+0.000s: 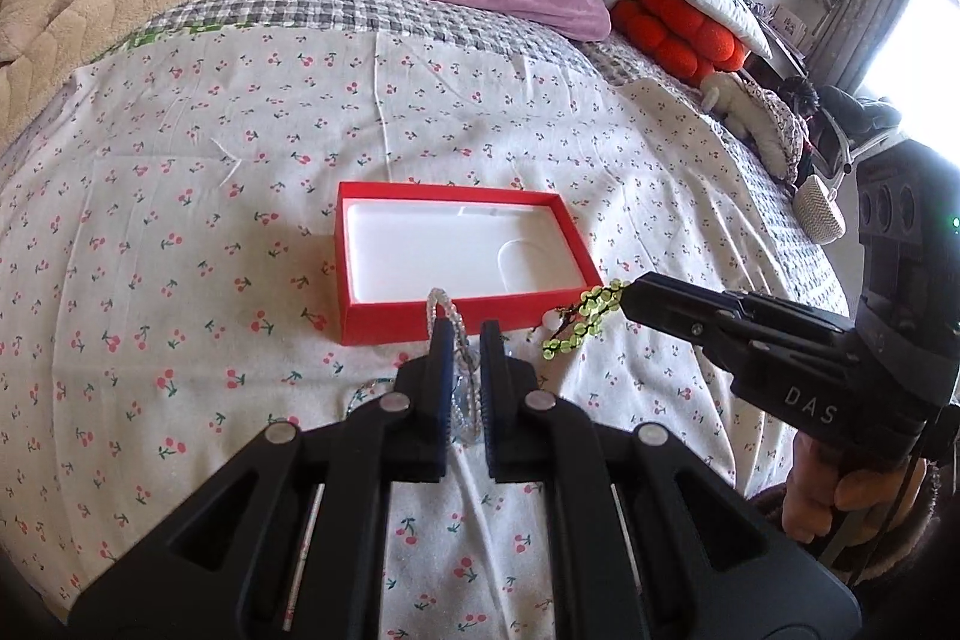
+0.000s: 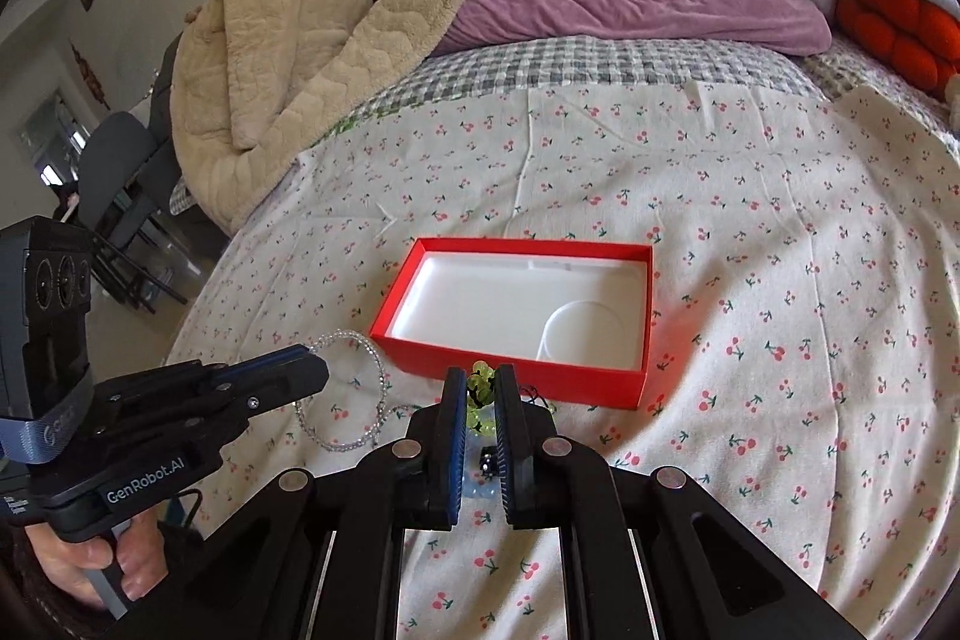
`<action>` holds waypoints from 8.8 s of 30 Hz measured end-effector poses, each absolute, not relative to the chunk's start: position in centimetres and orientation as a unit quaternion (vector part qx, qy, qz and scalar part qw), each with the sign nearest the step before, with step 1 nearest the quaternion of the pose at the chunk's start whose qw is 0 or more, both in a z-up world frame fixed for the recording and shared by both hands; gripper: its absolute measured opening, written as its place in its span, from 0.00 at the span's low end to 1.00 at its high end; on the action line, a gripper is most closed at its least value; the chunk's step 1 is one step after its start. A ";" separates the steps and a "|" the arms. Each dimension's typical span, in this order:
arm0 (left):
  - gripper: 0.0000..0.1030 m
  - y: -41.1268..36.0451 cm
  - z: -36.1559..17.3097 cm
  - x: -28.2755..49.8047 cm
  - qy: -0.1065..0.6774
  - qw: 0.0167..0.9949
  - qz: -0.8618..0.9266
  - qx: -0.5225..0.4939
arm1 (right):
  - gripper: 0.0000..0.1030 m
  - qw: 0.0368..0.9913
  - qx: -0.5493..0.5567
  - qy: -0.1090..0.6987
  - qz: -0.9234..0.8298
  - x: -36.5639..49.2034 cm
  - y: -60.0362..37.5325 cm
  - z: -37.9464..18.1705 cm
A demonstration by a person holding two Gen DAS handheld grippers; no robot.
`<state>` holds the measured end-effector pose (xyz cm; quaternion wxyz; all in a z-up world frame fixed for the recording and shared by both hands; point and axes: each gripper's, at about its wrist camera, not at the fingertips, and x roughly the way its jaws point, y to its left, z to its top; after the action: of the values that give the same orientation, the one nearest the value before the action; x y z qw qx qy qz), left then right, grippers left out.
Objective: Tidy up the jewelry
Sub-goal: 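Carry both bracelets into the red box and open both tools, then return the left tool to the pile and grasp the teal seed-bead bracelet, then grasp the light blue bead bracelet with the right tool while the left lifts the teal bracelet, then carry both bracelets into the red box and open both tools, then lower the left tool onto a gold ring and close on it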
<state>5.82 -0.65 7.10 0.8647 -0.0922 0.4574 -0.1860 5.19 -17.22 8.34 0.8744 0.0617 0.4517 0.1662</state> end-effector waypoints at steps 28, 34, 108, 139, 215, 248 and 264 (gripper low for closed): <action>0.09 -1.7 1.1 16.0 0.505 0.839 -0.184 -0.086 | 0.09 0.854 0.053 0.497 0.147 14.1 -17.8 4.3; 0.09 -2.1 0.5 15.8 0.507 0.843 -0.167 -0.058 | 0.09 0.846 0.037 0.517 0.120 14.4 -18.8 2.7; 0.03 -0.7 -4.2 7.2 0.548 0.820 -0.160 0.041 | 0.51 0.834 -0.016 0.527 0.166 7.8 -18.5 -1.7; 0.03 1.0 -2.8 7.0 0.544 0.826 -0.150 0.013 | 0.14 0.814 -0.149 0.530 0.188 8.9 -13.2 -5.1; 0.03 -1.7 1.2 14.7 0.484 0.862 -0.145 -0.037 | 0.11 0.867 0.013 0.472 0.159 13.5 -16.0 5.5; 0.79 3.0 0.5 7.2 0.508 0.858 -0.070 -0.003 | 0.72 0.867 -0.020 0.472 0.158 7.0 -17.7 4.5; 0.79 1.5 -2.9 4.6 0.519 0.841 -0.148 0.032 | 0.72 0.858 -0.026 0.478 0.183 4.2 -18.4 0.3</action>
<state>4.56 1.49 -2.94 0.8410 0.0321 0.5193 -0.1482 4.17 -18.38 0.28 0.8584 -0.0263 0.4784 0.1833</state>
